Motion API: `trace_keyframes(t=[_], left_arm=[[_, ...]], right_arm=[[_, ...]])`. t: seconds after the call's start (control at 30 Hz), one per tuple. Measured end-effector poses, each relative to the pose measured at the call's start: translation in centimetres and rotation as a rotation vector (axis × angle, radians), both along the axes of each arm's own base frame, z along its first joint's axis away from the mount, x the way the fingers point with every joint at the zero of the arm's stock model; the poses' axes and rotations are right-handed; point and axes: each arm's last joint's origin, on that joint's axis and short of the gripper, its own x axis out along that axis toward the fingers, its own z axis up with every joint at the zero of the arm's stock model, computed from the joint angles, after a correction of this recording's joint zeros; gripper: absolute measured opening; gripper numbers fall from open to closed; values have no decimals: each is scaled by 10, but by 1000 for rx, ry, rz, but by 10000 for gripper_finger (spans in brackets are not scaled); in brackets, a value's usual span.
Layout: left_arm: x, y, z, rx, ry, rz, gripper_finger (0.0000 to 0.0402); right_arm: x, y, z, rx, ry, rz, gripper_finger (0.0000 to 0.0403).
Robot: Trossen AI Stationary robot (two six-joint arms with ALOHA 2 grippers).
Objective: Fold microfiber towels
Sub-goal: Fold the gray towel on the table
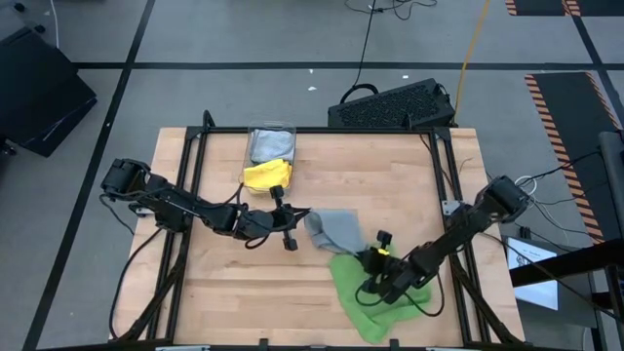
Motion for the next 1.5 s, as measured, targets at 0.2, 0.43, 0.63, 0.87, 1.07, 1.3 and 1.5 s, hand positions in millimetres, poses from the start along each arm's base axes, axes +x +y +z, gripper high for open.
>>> trace_keyframes(t=[0.2, 0.43, 0.63, 0.87, 1.07, 1.3, 1.5], left_arm=[[0, -1, 0, -13, 1, -36, 5], [1, -2, 1, -21, -4, -60, 5], [1, -2, 1, -21, -6, -60, 4], [1, -2, 2, -23, -16, -60, 4], [2, -3, 3, -28, -30, -79, 3], [2, -3, 4, -23, -37, -82, 3], [2, -3, 4, -27, -36, -82, 3]], right_arm=[[-7, -5, 26, 14, -25, 11, 29], [-14, -11, 52, -7, -49, 62, 7], [-18, -14, 66, -39, -62, 109, 5], [-25, -18, 82, 11, -80, 138, 2], [-29, -15, 83, 204, -8, 232, 15], [-42, -9, 73, 373, 128, 168, 60], [-65, -5, 65, 483, 244, -15, 121]])
